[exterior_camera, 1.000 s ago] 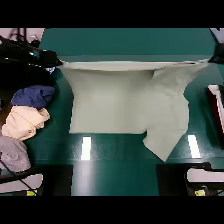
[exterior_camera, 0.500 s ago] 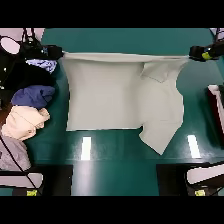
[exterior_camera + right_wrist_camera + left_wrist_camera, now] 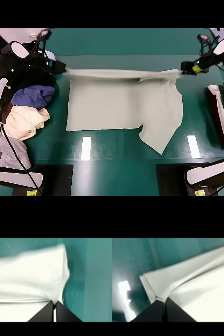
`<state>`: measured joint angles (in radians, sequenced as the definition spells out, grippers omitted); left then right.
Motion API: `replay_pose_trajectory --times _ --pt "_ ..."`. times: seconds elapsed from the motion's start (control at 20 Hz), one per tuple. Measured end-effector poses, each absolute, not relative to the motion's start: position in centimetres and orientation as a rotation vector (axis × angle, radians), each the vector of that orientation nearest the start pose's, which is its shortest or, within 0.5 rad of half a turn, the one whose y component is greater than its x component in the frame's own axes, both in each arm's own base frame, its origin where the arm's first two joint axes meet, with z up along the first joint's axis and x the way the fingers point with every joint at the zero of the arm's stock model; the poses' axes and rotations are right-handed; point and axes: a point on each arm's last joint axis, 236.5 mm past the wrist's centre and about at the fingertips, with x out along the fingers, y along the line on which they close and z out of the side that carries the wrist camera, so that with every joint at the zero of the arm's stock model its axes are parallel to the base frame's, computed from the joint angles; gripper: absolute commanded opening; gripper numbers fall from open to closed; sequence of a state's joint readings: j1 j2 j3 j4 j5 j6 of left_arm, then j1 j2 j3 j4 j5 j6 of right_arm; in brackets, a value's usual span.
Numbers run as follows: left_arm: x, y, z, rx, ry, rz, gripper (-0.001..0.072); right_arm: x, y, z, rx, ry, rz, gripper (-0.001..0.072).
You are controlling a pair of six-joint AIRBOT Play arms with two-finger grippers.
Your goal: Fold the shirts.
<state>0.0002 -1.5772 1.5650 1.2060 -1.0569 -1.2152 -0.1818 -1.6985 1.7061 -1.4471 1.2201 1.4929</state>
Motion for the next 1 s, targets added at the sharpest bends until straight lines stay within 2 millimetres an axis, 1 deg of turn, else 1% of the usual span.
replay_pose_trajectory --times 0.15,0.3,0.35,0.4,0.45,0.55,0.65,0.75,0.85,0.9,1.0 --pt "47.8 -7.0 3.0 0.012 1.152 -0.391 0.0022 47.5 -5.9 -0.8 0.151 1.291 -0.032 0.0015" --pt "45.7 -6.8 1.3 -0.011 1.256 -0.382 0.0031 45.4 -5.5 -2.6 0.155 1.350 -0.029 0.0025" --pt "45.0 -6.8 0.7 -0.025 1.289 -0.375 0.0308 44.8 -5.4 -3.0 0.155 1.365 -0.029 0.0140" --pt "44.5 -6.6 0.2 -0.033 1.315 -0.365 0.0527 44.4 -5.3 -3.3 0.154 1.377 -0.028 0.0344" --pt "43.7 -6.3 -0.3 -0.040 1.352 -0.350 0.0527 44.0 -5.4 -3.5 0.149 1.389 -0.031 0.0411" --pt "42.9 -6.2 -0.6 -0.063 1.389 -0.326 0.0526 43.1 -5.2 -3.5 0.162 1.413 -0.026 0.0411" --pt "41.6 -5.8 -0.3 -0.063 1.432 -0.305 0.0527 42.6 -4.9 -2.6 0.199 1.411 -0.015 0.0410" --pt "40.1 -5.4 0.2 -0.059 1.456 -0.289 0.0527 42.0 -4.6 -0.9 0.243 1.392 0.007 0.0410" --pt "37.7 -5.4 0.3 -0.064 1.484 -0.289 0.0527 41.4 -3.9 1.2 0.296 1.365 0.053 0.0409" --pt "36.2 -5.4 -0.1 -0.068 1.495 -0.283 0.0527 41.3 -3.8 2.4 0.315 1.334 0.070 0.0409" --pt "33.2 -5.4 -1.4 -0.085 1.517 -0.271 0.0527 41.0 -3.0 4.6 0.343 1.290 0.113 0.0409"
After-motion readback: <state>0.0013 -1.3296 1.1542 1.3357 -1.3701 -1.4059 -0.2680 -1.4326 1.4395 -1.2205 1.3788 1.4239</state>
